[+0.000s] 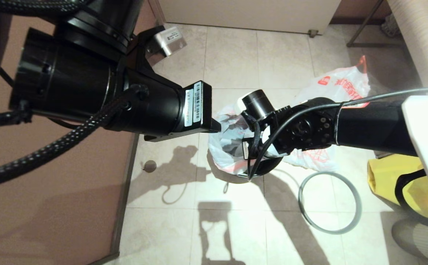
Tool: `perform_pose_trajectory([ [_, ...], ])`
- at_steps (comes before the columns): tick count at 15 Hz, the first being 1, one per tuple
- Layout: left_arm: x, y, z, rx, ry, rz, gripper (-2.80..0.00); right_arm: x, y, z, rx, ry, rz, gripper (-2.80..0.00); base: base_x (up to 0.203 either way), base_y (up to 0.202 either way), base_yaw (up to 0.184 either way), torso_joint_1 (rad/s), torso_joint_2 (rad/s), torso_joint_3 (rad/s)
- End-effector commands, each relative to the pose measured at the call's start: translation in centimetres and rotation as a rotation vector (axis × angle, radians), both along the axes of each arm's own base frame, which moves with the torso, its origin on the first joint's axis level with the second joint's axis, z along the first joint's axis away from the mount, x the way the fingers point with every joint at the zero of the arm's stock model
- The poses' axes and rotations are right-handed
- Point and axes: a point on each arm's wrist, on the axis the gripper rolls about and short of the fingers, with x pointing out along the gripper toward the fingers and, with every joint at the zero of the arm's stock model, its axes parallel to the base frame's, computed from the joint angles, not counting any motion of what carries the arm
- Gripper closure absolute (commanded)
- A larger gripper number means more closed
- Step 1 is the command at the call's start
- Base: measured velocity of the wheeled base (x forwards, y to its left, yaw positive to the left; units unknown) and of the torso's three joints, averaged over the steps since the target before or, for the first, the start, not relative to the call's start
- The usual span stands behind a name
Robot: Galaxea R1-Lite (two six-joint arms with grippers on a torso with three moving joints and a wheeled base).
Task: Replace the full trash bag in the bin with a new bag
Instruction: Put the new garbage bag on the trash can
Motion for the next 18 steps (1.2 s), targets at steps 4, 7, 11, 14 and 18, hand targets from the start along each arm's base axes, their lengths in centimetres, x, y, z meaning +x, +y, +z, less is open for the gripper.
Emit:
perform_pose_trajectory([
  [4,-0.9,0.6,0.7,-0.023,-0.016,-0.008,0.0,0.7,1.5,-2.6,0.035,0.027,-0.025,0.0,0.0,0.0,0.0,0.0,0.0,0.0],
  [7,-0.7,0.4,0.7,-0.026,-0.019,-0.012,0.0,0.5,1.5,-2.3,0.071,0.027,-0.047,-2.8,0.0,0.0,0.0,0.0,0.0,0.0],
  [11,-0.4,-0.2,0.6,-0.033,-0.026,-0.015,0.0,0.8,1.4,-2.9,0.076,0.036,-0.076,-2.8,0.0,0.0,0.0,0.0,0.0,0.0],
  [14,-0.3,-0.3,0.5,-0.033,-0.027,-0.012,0.0,1.5,1.4,-4.1,0.06,0.054,-0.088,-2.8,0.0,0.0,0.0,0.0,0.0,0.0],
  [18,-0.2,-0.3,0.5,-0.033,-0.027,-0.012,0.0,1.8,1.0,-4.3,0.055,0.059,-0.099,-2.8,0.0,0.0,0.0,0.0,0.0,0.0],
])
